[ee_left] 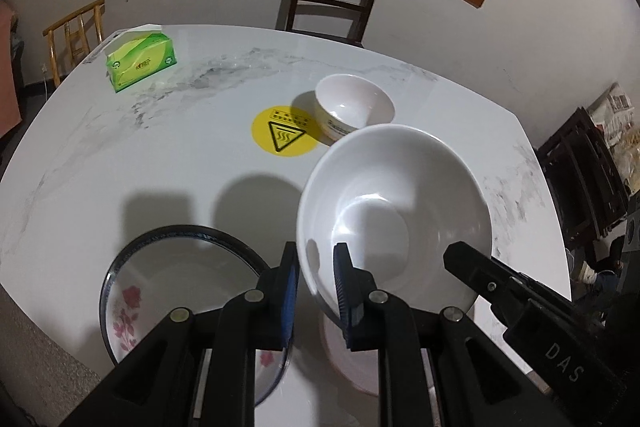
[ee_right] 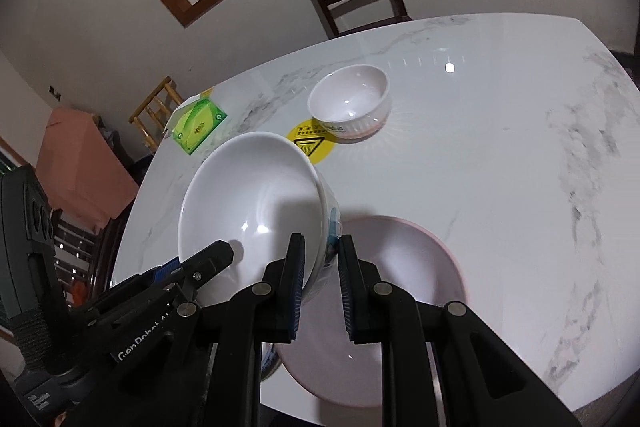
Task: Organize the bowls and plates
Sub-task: 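Lift the white bowl and carry it toward the pink bowl with both grippers, then lower the blue-banded white bowl into the pink bowl with both grippers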
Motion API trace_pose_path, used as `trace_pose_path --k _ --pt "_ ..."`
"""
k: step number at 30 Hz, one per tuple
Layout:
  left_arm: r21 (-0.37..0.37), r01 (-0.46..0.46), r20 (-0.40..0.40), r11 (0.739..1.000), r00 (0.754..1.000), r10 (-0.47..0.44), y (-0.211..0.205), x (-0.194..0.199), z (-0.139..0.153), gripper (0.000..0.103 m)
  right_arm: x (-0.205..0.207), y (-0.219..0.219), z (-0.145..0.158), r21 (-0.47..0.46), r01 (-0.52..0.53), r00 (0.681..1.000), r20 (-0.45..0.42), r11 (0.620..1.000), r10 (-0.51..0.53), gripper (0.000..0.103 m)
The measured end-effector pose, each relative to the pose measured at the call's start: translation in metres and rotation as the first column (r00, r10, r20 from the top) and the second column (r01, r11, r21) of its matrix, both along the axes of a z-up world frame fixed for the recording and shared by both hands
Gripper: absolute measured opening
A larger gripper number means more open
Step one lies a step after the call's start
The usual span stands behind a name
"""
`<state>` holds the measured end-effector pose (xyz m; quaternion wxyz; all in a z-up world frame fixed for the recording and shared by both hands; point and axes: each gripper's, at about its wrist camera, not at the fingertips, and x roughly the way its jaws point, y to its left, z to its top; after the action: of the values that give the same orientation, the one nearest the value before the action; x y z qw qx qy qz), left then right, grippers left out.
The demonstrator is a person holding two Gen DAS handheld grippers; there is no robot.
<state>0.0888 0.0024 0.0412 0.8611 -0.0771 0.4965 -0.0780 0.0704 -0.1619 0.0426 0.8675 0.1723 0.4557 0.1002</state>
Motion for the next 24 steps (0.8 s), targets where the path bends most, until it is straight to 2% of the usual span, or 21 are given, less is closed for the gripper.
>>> trace_pose_path --k 13,24 --pt "-0.017 0.068 -0.032 0.998 0.997 -0.068 -0.027 -0.013 -0.006 0.018 -0.026 -0.028 -0.01 -0.005 0.054 0.998 -0.031 0.999 -0.054 0.016" --pt "0.003 0.098 -0.115 0.995 0.989 -0.097 -0.04 -0.017 -0.041 0.018 -0.031 -0.034 -0.036 -0.056 0.061 0.993 -0.102 0.997 -0.067 0.016"
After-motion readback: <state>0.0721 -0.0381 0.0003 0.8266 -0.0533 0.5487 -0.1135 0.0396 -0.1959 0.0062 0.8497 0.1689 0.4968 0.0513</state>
